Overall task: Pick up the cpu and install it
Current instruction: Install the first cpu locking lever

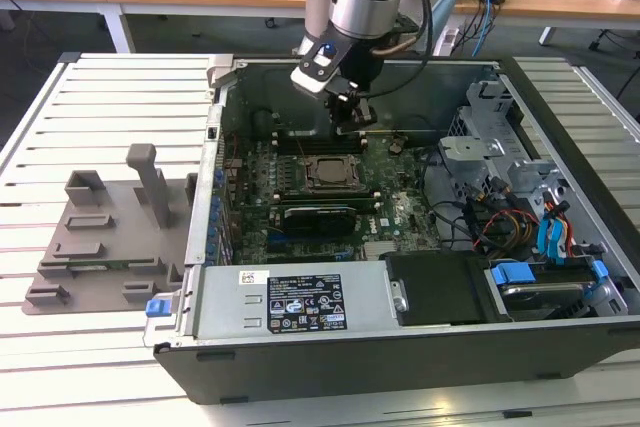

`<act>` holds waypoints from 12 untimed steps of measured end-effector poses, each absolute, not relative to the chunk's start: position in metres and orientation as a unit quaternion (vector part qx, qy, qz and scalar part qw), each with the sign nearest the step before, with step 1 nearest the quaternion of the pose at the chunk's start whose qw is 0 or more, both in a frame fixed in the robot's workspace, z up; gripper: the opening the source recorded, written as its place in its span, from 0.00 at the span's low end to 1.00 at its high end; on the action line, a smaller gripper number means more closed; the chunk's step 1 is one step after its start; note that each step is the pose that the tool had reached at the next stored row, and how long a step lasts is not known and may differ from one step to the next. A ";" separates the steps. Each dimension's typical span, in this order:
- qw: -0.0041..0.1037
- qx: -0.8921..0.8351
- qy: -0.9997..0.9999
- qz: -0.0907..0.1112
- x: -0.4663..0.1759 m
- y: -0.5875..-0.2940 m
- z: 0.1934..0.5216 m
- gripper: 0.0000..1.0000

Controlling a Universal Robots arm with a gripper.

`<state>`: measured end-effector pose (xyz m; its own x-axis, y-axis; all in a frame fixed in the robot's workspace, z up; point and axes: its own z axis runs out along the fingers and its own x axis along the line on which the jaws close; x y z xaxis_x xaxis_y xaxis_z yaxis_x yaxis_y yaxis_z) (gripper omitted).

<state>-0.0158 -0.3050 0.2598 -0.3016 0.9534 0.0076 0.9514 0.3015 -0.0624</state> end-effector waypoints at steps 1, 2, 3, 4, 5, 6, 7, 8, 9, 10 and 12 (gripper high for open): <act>0.021 -0.568 -0.822 0.024 -0.016 -0.305 0.260 0.11; 0.020 -0.546 -0.837 0.024 -0.016 -0.305 0.260 0.11; 0.020 -0.523 -0.852 0.025 -0.016 -0.305 0.260 0.11; 0.019 -0.507 -0.861 0.025 -0.016 -0.305 0.260 0.11; 0.019 -0.497 -0.867 0.025 -0.016 -0.305 0.260 0.11; 0.019 -0.489 -0.872 0.025 -0.016 -0.305 0.260 0.11; 0.018 -0.469 -0.883 0.026 -0.016 -0.305 0.260 0.11; 0.017 -0.444 -0.895 0.026 -0.016 -0.305 0.260 0.11; 0.017 -0.434 -0.900 0.026 -0.016 -0.305 0.260 0.11; 0.016 -0.417 -0.908 0.027 -0.016 -0.305 0.260 0.11; 0.016 -0.396 -0.918 0.027 -0.016 -0.305 0.260 0.11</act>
